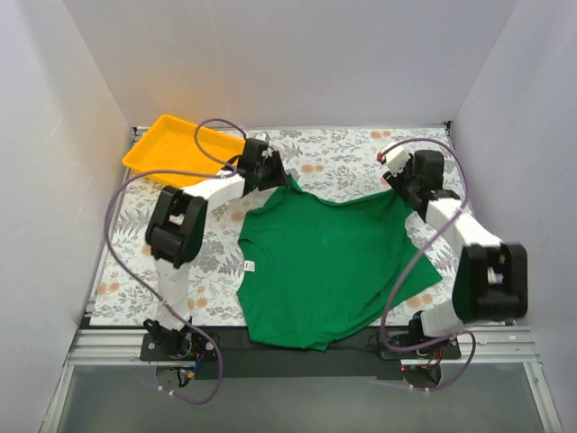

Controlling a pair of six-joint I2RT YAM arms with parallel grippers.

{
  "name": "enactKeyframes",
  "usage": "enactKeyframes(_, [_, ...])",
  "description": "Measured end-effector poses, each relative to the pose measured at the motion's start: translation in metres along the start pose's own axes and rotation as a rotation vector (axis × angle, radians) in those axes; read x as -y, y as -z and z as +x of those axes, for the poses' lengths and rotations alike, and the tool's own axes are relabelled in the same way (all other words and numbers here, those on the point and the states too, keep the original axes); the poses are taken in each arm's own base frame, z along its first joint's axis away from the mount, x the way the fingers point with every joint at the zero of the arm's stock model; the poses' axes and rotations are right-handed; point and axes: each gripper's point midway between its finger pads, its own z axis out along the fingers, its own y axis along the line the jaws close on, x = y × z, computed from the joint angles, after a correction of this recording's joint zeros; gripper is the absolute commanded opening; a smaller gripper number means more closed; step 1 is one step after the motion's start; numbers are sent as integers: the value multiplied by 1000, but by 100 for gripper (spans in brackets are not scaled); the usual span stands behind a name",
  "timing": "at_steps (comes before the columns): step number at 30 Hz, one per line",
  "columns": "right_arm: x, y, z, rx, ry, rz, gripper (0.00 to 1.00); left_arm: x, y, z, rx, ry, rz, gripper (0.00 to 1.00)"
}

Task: Fold and stack the t-shirts
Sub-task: Flatten the tshirt out

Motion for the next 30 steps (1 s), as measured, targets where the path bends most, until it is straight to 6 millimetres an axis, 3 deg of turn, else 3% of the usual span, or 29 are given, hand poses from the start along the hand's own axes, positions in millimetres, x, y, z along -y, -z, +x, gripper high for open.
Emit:
enactKeyframes(3, [11,-46,22,-116,-79,58,65,-19,-48,-21,-15,60,-70,70])
enactKeyframes(6, [33,-56,27,-121,-184,123,72,-20,-51,-55,32,81,-87,72])
enactKeyframes(8, [48,-44,22,-79,-233,137,78,-4,-34,-88,104,74,-61,72])
enactKeyframes(10, [55,-26,13,-13,-250,90,80,15,-4,-115,173,54,-28,72])
enactKeyframes(12, [53,-5,6,43,-235,9,80,35,37,-134,239,30,18,72])
enactKeyframes(14, [37,13,5,64,-213,-98,77,52,93,-139,288,11,74,73])
enactKeyframes(16, [13,22,16,52,-208,-211,76,62,155,-126,322,-1,137,74])
enactKeyframes(18, [-17,30,40,1,-232,-318,76,67,210,-102,334,0,209,75])
enactKeyframes(21, [-54,47,95,-131,-317,-426,75,66,265,-53,308,38,310,72])
enactKeyframes(23, [-70,62,128,-221,-387,-478,72,56,276,-8,232,85,352,70])
enactKeyframes(25, [-80,73,152,-289,-438,-526,68,37,270,42,117,153,346,70])
enactKeyframes(28, [-100,77,164,-336,-473,-617,68,5,253,105,-49,248,267,70])
enactKeyframes(30, [-112,78,167,-349,-496,-673,66,-5,249,125,-109,283,229,70])
